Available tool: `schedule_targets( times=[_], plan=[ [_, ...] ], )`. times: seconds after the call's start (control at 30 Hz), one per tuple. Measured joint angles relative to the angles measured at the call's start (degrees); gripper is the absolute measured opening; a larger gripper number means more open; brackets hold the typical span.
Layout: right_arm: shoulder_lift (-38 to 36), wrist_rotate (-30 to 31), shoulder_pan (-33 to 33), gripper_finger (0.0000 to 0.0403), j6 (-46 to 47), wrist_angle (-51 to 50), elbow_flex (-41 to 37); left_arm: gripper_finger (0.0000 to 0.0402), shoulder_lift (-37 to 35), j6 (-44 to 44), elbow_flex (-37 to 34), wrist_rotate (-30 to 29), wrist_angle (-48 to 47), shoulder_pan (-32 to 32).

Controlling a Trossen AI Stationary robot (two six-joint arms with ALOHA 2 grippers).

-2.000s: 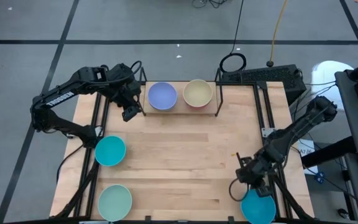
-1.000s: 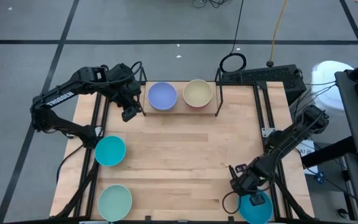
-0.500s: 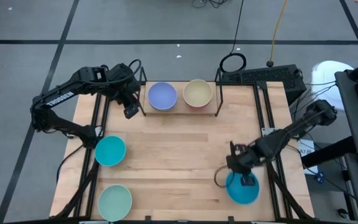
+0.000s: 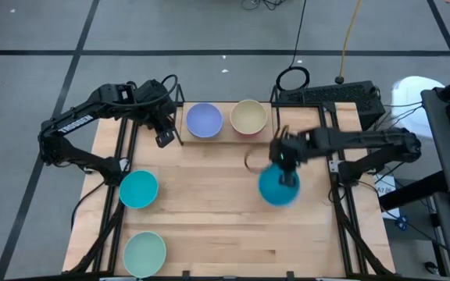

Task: Place and stack bowls onto a shelf
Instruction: Stack the blue bowl on top of the brown bowl on the shelf

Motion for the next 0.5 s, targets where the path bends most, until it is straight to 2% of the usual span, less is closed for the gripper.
schedule_targets(
  times=[0.1, 0.3, 0.5],
  plan=[
    [1.3, 4.1, -6.8, 0.0000, -1.8, 0.1, 4.3, 0.0113, 0.0, -0.6, 0.0, 0.0, 0.0, 0.0],
    [5.6, 4.0, -17.9, 0.0000, -13.1, 1.5, 12.9, 0.0113, 0.0, -1.6, 0.0, -0.1, 0.9, 0.0],
    [13.2, 4.0, -25.1, 0.0000, -23.1, 2.2, 23.0, 0.0113, 0.0, -5.3, 0.0, -0.2, 3.2, 0.0]
  ],
)
